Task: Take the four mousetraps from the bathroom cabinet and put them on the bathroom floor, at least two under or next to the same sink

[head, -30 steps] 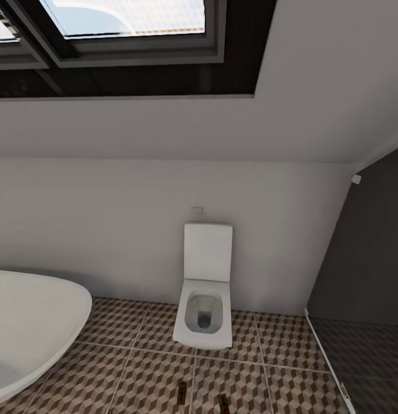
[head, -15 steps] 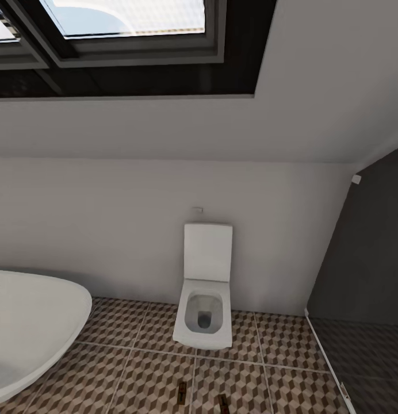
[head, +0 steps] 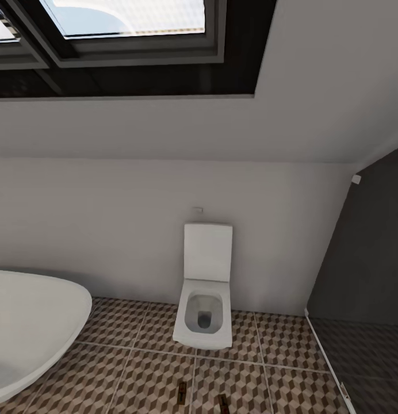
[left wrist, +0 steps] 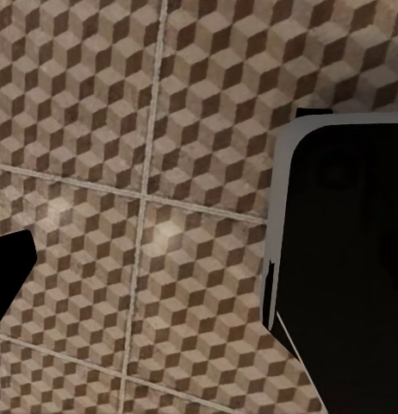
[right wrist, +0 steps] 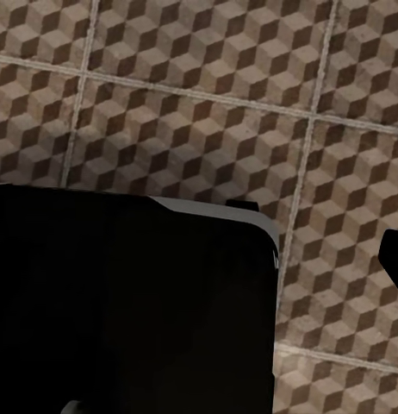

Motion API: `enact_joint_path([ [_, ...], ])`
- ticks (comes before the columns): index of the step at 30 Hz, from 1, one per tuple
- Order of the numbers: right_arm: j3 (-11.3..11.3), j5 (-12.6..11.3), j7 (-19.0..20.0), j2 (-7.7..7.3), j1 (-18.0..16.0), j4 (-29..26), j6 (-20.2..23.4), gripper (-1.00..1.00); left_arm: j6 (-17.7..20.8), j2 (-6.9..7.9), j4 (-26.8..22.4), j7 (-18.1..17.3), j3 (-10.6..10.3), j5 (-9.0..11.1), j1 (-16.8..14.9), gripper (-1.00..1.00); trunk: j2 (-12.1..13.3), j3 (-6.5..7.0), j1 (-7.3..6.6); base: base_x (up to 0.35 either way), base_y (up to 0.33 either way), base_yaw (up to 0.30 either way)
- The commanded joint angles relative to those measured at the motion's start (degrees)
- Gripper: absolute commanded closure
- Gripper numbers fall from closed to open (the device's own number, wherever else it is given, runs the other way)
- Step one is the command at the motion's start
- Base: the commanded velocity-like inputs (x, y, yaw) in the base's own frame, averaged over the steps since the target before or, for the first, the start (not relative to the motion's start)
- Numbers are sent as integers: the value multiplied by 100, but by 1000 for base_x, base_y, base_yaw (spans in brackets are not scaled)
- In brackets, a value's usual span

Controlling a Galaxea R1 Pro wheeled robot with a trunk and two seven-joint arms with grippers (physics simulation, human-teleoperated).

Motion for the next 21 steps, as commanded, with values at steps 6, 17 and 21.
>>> enact_joint_path([
  [6, 35, -23, -4, 0, -2, 6, -19, -100, -15, -1, 5, 16, -48, 28, -5, -100, -11, -11, 3, 0, 0, 0],
  [17, 35, -23, -5, 0, 1, 6, -20, -100, -15, -1, 5, 16, -49, 28, -4, -100, -11, -11, 3, 0, 0, 0],
  [21, 35, -23, -6, 0, 0, 6, -19, -100, -15, -1, 5, 16, -50, 28, -4, -100, -11, -11, 3, 0, 0, 0],
])
